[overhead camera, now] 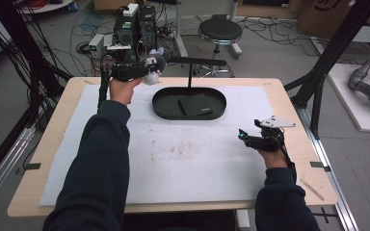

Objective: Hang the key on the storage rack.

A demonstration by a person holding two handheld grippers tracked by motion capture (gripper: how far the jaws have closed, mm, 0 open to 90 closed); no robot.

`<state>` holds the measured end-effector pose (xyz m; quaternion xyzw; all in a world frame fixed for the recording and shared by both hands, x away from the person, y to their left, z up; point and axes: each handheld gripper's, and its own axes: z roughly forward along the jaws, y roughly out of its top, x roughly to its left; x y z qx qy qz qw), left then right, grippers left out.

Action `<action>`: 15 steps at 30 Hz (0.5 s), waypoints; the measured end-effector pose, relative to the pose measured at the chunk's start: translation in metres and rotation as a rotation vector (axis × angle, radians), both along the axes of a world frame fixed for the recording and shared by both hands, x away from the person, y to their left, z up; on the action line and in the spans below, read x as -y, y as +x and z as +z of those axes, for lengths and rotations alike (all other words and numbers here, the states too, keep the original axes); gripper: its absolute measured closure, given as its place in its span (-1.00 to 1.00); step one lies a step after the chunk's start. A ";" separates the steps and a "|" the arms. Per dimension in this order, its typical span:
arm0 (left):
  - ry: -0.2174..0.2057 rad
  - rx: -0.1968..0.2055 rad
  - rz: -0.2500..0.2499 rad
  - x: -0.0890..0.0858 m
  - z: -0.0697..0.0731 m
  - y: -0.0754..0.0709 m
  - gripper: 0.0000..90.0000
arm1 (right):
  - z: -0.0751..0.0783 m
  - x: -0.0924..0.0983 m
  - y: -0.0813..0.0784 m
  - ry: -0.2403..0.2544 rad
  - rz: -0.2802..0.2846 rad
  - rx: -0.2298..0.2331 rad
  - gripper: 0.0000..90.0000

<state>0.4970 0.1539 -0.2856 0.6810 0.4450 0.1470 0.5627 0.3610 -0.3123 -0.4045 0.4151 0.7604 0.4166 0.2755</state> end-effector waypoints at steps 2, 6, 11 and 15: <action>-0.011 0.007 0.006 -0.001 -0.001 0.001 0.18 | 0.000 0.000 0.000 0.000 0.001 0.000 -0.44; -0.013 0.008 0.023 -0.003 -0.003 0.004 0.17 | -0.001 0.000 0.000 0.001 0.003 -0.008 -0.44; 0.013 -0.020 0.075 -0.009 -0.018 0.005 0.17 | -0.001 -0.001 -0.001 0.003 0.004 -0.008 -0.44; 0.020 -0.042 0.098 -0.014 -0.029 0.005 0.17 | -0.001 -0.001 -0.001 0.005 0.003 -0.012 -0.44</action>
